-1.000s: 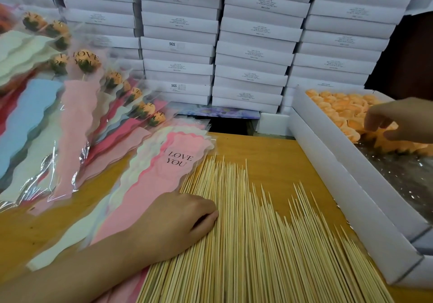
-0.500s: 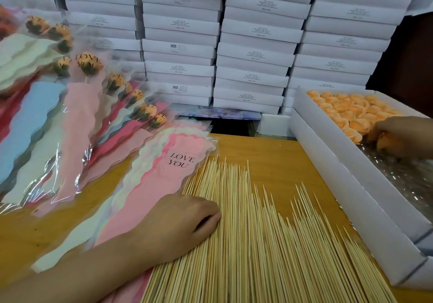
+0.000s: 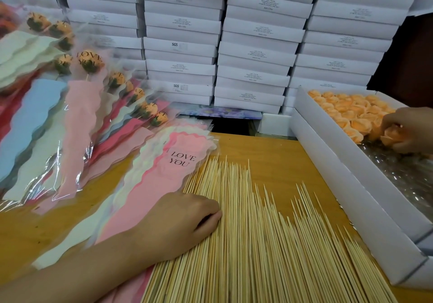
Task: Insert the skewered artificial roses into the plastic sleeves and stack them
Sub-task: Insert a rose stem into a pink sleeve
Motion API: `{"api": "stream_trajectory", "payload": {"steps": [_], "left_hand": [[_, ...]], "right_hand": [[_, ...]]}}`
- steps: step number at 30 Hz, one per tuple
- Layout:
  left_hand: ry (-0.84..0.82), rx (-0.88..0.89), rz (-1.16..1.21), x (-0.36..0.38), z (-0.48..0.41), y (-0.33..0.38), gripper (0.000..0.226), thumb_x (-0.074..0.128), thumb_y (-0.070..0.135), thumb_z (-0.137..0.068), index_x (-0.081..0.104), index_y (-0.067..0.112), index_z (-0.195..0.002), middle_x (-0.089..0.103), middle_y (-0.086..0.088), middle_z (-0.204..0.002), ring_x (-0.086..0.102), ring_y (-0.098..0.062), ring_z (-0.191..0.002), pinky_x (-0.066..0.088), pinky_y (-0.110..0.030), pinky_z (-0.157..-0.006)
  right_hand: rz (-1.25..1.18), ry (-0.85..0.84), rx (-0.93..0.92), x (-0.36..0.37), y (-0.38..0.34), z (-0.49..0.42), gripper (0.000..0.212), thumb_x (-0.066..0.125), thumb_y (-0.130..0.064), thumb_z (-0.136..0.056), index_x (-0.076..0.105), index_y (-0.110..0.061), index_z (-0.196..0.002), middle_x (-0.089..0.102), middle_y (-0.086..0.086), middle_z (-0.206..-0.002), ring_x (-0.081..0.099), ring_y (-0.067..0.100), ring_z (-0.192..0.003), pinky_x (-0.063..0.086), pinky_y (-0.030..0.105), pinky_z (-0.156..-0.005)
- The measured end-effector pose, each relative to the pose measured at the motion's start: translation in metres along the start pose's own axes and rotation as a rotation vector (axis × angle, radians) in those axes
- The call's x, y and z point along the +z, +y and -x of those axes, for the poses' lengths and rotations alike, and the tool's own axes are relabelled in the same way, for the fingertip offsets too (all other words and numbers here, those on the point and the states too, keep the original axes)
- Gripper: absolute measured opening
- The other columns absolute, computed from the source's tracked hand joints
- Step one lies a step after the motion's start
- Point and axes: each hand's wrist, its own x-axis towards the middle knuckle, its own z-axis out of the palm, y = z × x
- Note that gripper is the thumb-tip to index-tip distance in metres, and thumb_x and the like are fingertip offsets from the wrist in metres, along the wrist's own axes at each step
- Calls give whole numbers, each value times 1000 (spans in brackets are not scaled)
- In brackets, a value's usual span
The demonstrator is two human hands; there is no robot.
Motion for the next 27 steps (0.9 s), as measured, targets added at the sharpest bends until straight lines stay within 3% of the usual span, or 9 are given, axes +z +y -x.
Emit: {"api": "stream_trajectory", "payload": {"steps": [5, 8, 11, 13, 17, 19, 22, 25, 27], "left_hand": [[4, 3, 8, 0, 0, 0, 34, 35, 39, -102, 38, 24, -71, 45, 10, -68, 42, -10, -63, 41, -31, -59], [6, 7, 3, 0, 0, 0, 35, 34, 39, -102, 37, 24, -71, 48, 9, -68, 45, -12, -63, 41, -30, -59], [10, 11, 8, 0, 0, 0, 35, 36, 39, -102, 38, 24, -70, 48, 9, -68, 44, -11, -62, 39, -29, -57], [11, 10, 12, -1, 0, 0, 35, 35, 39, -102, 39, 24, -71, 49, 9, -68, 45, -11, -62, 41, -31, -58], [27, -4, 28, 1, 0, 0, 36, 34, 39, -102, 39, 22, -70, 48, 7, -68, 45, -12, -63, 43, -34, -60], [47, -24, 43, 2, 0, -1, 37, 36, 39, -101, 40, 20, -70, 48, 6, -66, 46, -13, -63, 43, -32, -60], [90, -69, 140, 2, 0, -2, 39, 41, 38, -100, 40, 22, -65, 45, 6, -58, 47, -12, -59, 33, -19, -53], [153, -127, 264, 0, -2, -3, 40, 44, 36, -98, 37, 24, -60, 41, 7, -54, 45, -11, -56, 28, -19, -51], [209, -161, 353, -1, -3, -3, 40, 47, 33, -99, 37, 24, -61, 42, 5, -55, 45, -13, -56, 37, -30, -54]], "right_hand": [[-19, 156, -42, -42, -35, 4, 58, 91, -6, -48, 48, -36, -73, 43, -10, -69, 49, 23, -62, 34, 29, -57], [-56, 290, -124, -70, -74, 12, 47, 91, -14, -55, 55, -31, -81, 44, -10, -73, 48, 21, -64, 30, 25, -56], [-201, 364, -184, -95, -127, 28, 33, 85, -24, -67, 60, -27, -88, 57, -3, -80, 54, 22, -72, 40, 33, -65], [-340, 351, -203, -108, -165, 44, 32, 78, -35, -70, 59, -29, -95, 59, -7, -87, 56, 16, -74, 46, 34, -66], [-512, 232, -251, -112, -231, 69, 35, 63, -47, -69, 52, -37, -101, 48, -29, -88, 49, -9, -75, 36, 8, -58], [-595, 188, -271, -100, -255, 76, 30, 62, -44, -73, 54, -36, -100, 52, -27, -90, 53, -7, -79, 42, 12, -61], [-689, 171, -315, -74, -280, 80, 20, 66, -32, -84, 58, -29, -102, 56, -17, -95, 53, 3, -87, 46, 28, -77], [-750, 150, -315, -48, -297, 83, 16, 62, -27, -90, 55, -33, -103, 49, -23, -94, 50, -1, -89, 44, 22, -77], [-806, 157, -319, -35, -304, 84, 16, 58, -26, -91, 57, -32, -106, 49, -23, -99, 50, -2, -94, 44, 19, -79]]}}
